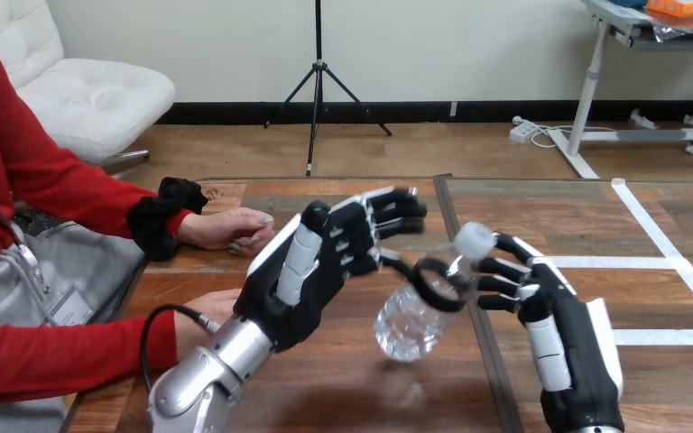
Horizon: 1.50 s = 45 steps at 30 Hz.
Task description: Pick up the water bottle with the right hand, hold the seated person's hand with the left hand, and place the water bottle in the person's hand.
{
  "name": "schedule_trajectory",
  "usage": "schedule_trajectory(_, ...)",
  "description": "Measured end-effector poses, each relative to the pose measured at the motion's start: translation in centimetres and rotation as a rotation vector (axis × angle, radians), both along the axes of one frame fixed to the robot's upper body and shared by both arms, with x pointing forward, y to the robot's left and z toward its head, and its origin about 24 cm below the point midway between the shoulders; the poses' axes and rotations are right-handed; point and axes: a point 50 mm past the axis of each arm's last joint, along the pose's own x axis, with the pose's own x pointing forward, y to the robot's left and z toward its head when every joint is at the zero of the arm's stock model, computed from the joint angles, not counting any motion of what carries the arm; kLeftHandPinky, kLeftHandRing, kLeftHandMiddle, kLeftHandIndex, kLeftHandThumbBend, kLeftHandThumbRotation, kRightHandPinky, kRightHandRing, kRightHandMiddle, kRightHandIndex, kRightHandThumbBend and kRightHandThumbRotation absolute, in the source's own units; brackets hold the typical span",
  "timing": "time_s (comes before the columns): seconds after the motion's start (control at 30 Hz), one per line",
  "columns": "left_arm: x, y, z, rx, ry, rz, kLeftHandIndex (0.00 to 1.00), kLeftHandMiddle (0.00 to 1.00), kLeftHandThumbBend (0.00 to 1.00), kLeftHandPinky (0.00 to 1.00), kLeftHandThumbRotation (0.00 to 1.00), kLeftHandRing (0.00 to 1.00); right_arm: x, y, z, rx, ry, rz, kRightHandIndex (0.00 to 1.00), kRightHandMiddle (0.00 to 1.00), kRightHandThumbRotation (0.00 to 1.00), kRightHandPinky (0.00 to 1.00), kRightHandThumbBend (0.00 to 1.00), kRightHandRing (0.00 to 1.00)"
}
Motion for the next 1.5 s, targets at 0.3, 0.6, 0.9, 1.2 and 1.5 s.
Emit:
schedule_trajectory(0.3, -0.2, -0.7, 0.6, -0.001, -0.062, -0.028, 0.8, 0.84, 1.0, 0.86, 0.98, 0.85, 0.0, 0.0, 0.0, -0.017, 0.005, 0.015, 0.82, 0.74, 0.93, 0.66, 1.0, 0.7)
schedule_trajectory(0.6, -0.4, -1.1, 0.5, 0.002, -0.072, -0.053, 0.8, 0.83, 1.0, 0.85, 0.97, 0.84, 0.0, 0.0, -0.1, -0.016, 0.013, 0.014, 0.83, 0.75, 0.87, 0.66, 1.0, 0.71)
schedule_trajectory(0.9, -0.8, -0.8, 0.1, -0.004, -0.056, -0.042, 0.79, 0.82, 1.0, 0.83, 0.96, 0.83, 0.0, -0.1, -0.2, -0.015, 0.021, 0.009, 0.85, 0.77, 0.84, 0.66, 1.0, 0.73)
schedule_trajectory(1.2, -1.4, -0.2, -0.5, -0.003, -0.041, -0.026, 0.79, 0.81, 1.0, 0.82, 0.96, 0.82, 0.0, -0.1, -0.5, -0.008, 0.045, 0.008, 0.87, 0.79, 0.84, 0.67, 1.0, 0.75)
schedule_trajectory(1.5, -1.9, 0.2, -0.8, -0.001, -0.039, -0.013, 0.79, 0.8, 1.0, 0.82, 0.96, 0.82, 0.0, 0.0, -0.7, -0.009, 0.067, 0.01, 0.88, 0.8, 0.85, 0.68, 1.0, 0.76)
